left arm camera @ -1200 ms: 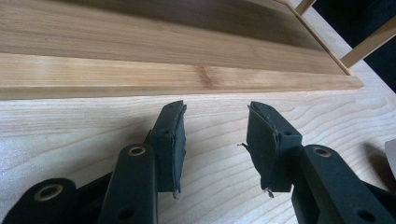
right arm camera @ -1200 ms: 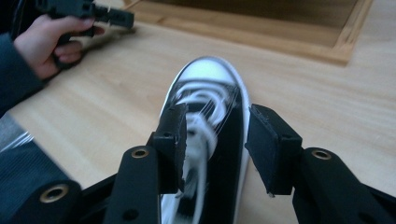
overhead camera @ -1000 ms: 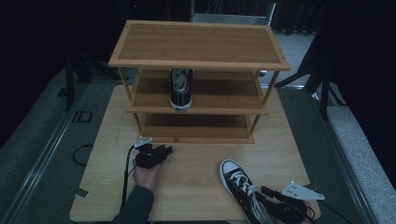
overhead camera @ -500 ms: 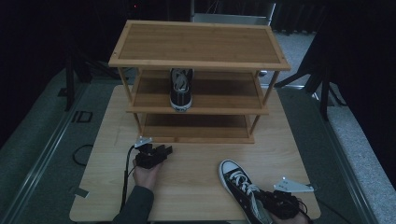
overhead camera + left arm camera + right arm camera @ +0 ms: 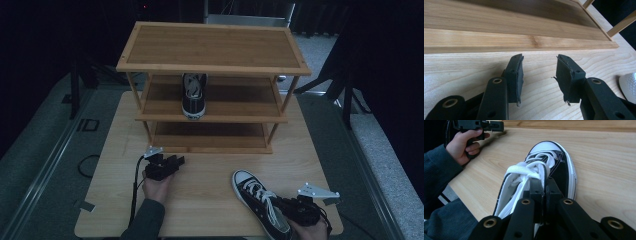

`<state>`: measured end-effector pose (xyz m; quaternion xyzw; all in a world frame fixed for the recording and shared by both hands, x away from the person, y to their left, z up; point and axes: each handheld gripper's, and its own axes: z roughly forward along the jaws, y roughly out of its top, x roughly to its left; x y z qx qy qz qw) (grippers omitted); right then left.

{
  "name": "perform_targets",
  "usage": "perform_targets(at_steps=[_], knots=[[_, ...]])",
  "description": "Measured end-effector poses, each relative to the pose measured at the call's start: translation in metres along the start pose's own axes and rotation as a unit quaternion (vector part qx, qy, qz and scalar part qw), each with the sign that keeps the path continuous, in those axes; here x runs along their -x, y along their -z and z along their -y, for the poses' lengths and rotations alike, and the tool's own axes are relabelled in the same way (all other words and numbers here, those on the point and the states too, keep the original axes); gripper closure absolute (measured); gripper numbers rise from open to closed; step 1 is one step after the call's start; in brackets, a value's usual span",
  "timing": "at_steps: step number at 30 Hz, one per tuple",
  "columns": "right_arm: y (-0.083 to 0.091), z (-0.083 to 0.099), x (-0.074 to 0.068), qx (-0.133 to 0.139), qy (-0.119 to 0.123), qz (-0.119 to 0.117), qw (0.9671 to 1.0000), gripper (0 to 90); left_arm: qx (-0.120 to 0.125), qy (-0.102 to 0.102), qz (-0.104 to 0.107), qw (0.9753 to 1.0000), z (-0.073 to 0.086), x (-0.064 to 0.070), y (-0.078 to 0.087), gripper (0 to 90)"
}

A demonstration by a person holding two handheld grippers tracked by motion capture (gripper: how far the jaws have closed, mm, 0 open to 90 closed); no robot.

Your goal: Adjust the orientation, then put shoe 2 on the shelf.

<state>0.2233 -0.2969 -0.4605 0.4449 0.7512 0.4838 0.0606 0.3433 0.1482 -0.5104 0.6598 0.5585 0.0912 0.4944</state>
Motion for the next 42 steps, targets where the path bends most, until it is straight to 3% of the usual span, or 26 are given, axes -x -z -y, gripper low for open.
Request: perform_targets(at_steps=[6,15,25,42], knots=[[-0.015,-0.009,-0.003,0.002,0.018,-0.007,0.9998,87.4,0.0,0.001,0.001,1.0,0.0,0.0,0.0,57.4],[-0.027,-0.019,-0.006,0.012,0.025,-0.025,0.9993,87.4,-0.002,-0.003,0.0,1.0,0.0,0.001,0.0,57.4],[-0.032,-0.029,-0.011,0.027,0.024,-0.038,0.9986,87.4,-0.002,-0.004,-0.001,1.0,0.0,0.001,0.0,57.4],[-0.033,-0.058,-0.023,0.043,0.051,-0.052,0.9964,87.4,-0.004,-0.006,-0.001,1.0,0.001,0.001,-0.001,57.3]])
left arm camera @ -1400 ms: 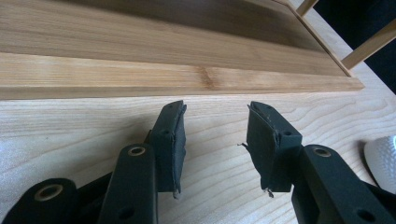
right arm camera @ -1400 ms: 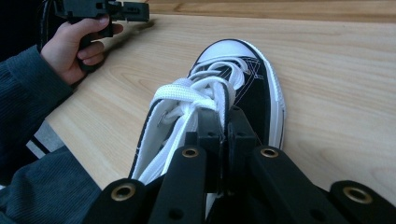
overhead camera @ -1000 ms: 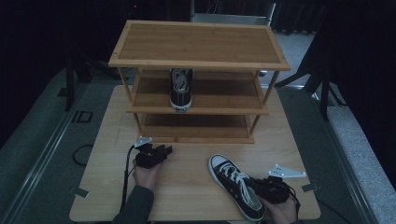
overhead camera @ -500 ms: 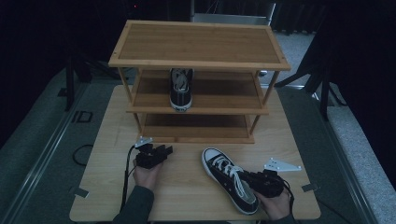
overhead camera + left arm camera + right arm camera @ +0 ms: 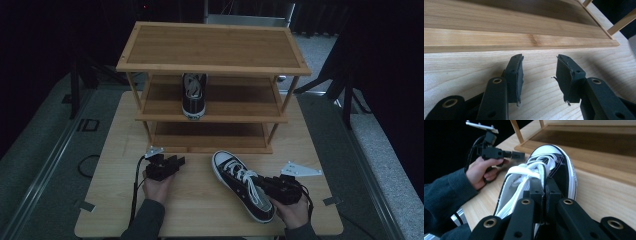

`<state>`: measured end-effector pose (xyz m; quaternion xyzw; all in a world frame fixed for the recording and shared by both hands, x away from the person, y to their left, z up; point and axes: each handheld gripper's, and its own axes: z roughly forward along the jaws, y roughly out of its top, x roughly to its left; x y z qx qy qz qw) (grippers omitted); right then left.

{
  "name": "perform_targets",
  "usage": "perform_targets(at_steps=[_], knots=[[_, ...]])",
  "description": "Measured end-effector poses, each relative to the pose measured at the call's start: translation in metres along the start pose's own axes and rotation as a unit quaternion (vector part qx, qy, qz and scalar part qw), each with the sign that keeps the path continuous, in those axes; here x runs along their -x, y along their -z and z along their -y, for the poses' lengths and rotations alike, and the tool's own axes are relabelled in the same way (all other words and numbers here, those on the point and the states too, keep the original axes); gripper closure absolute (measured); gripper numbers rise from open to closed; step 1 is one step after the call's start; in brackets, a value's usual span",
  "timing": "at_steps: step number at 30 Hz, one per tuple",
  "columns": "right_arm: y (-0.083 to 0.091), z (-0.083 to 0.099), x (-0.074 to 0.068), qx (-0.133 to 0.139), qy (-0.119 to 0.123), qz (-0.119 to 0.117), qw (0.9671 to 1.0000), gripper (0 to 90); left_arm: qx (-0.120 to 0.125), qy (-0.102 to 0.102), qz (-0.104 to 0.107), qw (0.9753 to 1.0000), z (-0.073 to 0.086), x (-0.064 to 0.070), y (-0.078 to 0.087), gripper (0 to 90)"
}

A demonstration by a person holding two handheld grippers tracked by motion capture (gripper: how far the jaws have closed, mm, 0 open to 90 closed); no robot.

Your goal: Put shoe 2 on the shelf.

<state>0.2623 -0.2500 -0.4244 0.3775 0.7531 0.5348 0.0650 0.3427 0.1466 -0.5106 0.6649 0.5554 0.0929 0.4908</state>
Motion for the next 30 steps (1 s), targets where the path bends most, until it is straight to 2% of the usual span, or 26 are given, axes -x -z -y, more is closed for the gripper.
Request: perform_targets(at_steps=[9,17,25,30], knots=[[0.005,-0.026,-0.007,0.028,0.012,-0.012,0.9995,87.4,-0.002,-0.002,0.0,1.0,0.0,0.001,-0.001,57.3],[0.008,-0.042,-0.017,0.037,0.024,-0.022,0.9988,87.4,-0.002,-0.001,0.0,1.0,0.0,0.001,-0.001,57.1],[0.013,-0.056,-0.02,0.049,0.032,-0.028,0.9979,87.4,-0.003,0.001,0.0,1.0,0.0,0.001,-0.001,57.0],[0.022,-0.071,-0.019,0.066,0.037,-0.029,0.9967,87.4,-0.004,0.0,-0.001,1.0,0.0,0.001,-0.001,56.9]])
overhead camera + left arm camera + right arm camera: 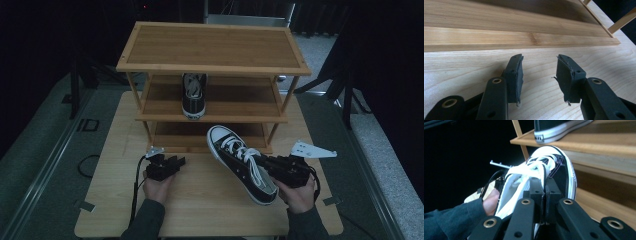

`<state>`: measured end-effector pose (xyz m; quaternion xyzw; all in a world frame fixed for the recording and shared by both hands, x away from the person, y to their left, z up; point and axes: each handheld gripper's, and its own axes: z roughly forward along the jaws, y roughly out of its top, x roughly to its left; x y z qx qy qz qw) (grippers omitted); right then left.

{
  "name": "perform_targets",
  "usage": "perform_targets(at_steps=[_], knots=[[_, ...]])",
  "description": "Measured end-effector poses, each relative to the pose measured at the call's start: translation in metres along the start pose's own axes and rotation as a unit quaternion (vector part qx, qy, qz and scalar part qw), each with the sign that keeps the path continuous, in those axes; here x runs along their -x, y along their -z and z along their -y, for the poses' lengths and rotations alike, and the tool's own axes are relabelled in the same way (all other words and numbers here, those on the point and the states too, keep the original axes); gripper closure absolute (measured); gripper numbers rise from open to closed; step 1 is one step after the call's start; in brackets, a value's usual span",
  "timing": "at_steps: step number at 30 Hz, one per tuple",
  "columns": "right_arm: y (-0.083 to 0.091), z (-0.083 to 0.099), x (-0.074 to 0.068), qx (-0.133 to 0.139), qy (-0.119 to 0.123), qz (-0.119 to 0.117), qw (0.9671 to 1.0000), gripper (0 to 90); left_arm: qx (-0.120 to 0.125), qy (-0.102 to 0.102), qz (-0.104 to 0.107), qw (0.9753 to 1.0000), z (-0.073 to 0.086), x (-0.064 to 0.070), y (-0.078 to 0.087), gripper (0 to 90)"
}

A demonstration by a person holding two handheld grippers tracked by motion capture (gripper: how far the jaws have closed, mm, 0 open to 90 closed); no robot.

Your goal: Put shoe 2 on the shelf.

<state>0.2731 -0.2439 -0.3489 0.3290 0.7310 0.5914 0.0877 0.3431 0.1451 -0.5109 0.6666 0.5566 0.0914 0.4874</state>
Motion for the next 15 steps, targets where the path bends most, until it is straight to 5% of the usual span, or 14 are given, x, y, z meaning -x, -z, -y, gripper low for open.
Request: perform_targets(at_steps=[15], knots=[[-0.002,-0.035,0.01,0.036,0.001,0.018,0.9992,87.4,-0.003,0.001,0.002,1.0,0.0,0.0,-0.001,56.7]])
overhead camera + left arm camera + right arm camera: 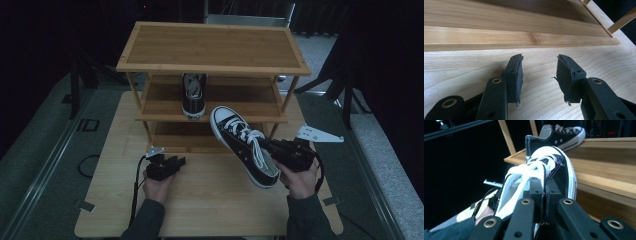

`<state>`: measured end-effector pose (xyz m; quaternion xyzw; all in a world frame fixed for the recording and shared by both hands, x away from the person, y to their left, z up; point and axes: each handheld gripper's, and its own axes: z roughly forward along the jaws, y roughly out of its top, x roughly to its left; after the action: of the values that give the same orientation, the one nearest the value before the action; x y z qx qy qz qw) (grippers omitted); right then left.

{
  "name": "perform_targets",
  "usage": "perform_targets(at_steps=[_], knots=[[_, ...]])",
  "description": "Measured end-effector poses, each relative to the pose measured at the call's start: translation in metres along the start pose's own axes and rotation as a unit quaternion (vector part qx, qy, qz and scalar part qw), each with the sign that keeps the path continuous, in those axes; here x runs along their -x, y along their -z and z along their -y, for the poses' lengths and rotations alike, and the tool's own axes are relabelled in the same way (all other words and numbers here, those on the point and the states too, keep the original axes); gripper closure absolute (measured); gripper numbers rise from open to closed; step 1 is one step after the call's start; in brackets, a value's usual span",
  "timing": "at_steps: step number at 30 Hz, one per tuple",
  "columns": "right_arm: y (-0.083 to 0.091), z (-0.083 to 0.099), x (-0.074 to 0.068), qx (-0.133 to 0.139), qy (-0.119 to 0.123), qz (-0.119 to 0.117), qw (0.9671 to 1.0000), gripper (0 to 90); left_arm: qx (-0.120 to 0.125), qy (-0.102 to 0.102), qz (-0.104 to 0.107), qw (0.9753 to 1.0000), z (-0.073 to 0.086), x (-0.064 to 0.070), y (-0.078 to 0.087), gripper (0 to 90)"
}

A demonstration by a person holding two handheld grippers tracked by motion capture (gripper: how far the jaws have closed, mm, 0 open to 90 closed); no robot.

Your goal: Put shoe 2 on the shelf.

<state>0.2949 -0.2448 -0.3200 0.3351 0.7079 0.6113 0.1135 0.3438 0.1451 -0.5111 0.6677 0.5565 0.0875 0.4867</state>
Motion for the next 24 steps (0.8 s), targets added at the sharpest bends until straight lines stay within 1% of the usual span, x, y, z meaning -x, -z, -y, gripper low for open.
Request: perform_targets(at_steps=[4,6,15,16,18,24], knots=[[-0.008,-0.002,0.004,0.01,-0.017,0.012,0.9997,87.4,-0.002,0.003,0.002,1.0,0.0,0.0,0.0,56.4],[-0.012,-0.003,0.005,0.013,-0.021,0.019,0.9995,87.4,-0.003,0.003,0.002,1.0,0.0,0.0,0.0,56.3],[-0.035,-0.019,0.011,0.01,-0.016,0.062,0.9979,87.4,-0.004,0.003,0.003,1.0,0.0,0.0,0.0,56.3],[-0.035,-0.019,0.011,0.01,-0.016,0.062,0.9979,87.4,-0.004,0.003,0.003,1.0,0.0,0.0,0.0,56.3],[-0.043,-0.024,0.014,0.011,-0.012,0.071,0.9973,87.4,-0.004,0.003,0.003,1.0,0.0,0.0,0.0,56.3],[-0.055,-0.033,0.02,0.014,-0.014,0.084,0.9963,87.4,-0.004,0.004,0.004,1.0,0.0,0.0,0.0,56.3]])
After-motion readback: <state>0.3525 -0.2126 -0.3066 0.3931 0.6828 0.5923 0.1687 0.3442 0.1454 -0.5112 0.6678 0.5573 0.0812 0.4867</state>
